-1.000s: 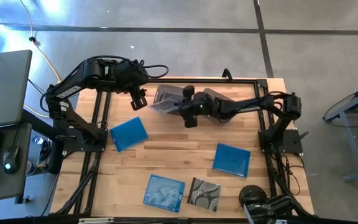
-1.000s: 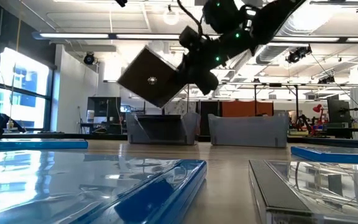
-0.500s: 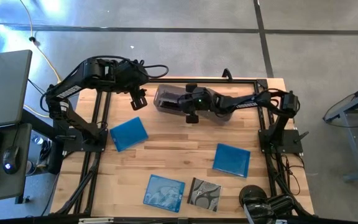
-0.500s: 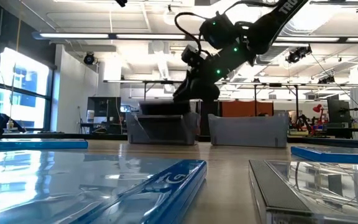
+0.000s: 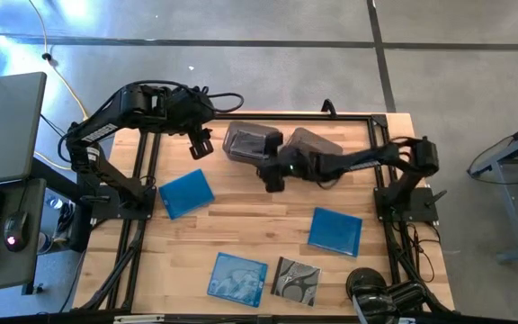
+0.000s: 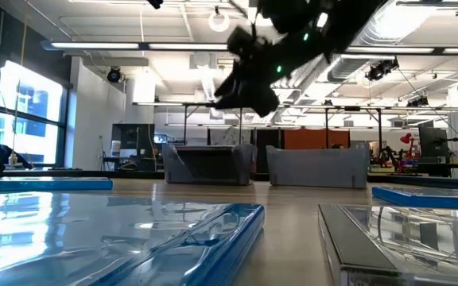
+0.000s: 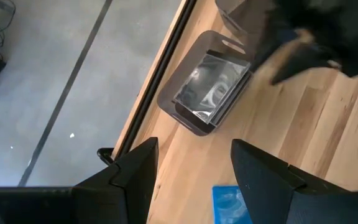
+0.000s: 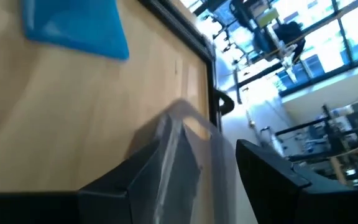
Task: Pick & place jewel cases by type
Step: Put the black CD case into the left black bin
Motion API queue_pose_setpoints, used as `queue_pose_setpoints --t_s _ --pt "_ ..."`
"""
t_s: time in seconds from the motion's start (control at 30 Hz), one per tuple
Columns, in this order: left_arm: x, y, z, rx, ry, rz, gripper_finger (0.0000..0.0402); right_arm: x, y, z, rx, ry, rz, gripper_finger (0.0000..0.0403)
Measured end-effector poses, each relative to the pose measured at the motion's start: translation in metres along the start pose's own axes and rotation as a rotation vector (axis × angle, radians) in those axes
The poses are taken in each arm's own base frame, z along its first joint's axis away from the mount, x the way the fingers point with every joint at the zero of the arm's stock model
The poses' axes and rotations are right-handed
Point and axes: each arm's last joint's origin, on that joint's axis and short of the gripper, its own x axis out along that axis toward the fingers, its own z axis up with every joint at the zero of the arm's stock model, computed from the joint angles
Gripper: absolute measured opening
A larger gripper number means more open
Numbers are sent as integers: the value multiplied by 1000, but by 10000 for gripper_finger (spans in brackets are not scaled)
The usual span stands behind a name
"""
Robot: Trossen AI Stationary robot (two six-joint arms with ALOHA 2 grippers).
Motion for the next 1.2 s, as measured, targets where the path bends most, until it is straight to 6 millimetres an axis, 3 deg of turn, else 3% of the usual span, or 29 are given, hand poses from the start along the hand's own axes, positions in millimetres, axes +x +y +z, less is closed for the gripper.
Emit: queue_pose_setpoints --t_s 0.23,0.4,0.53,0.7,0.9,1.07,1.2 --pt "-17 8 -10 -54 -43 -24 198 -57 26 48 19 -44 87 202" --pt "-23 3 -30 -95 -117 -30 198 -83 49 59 196 -87 382 202" --pt "-6 -21 -49 -105 -224 -155 198 -98 72 66 326 -97 669 200" --pt "41 -60 -69 -103 -340 -260 198 -110 115 78 308 -97 818 183" --pt "87 -84 -89 -109 -338 -288 198 -123 172 86 278 -92 921 167" --pt "96 -89 -91 -148 -356 -306 198 -129 199 90 331 -95 955 156" --pt "95 -90 -89 -174 -378 -342 198 -134 225 83 269 -40 971 152"
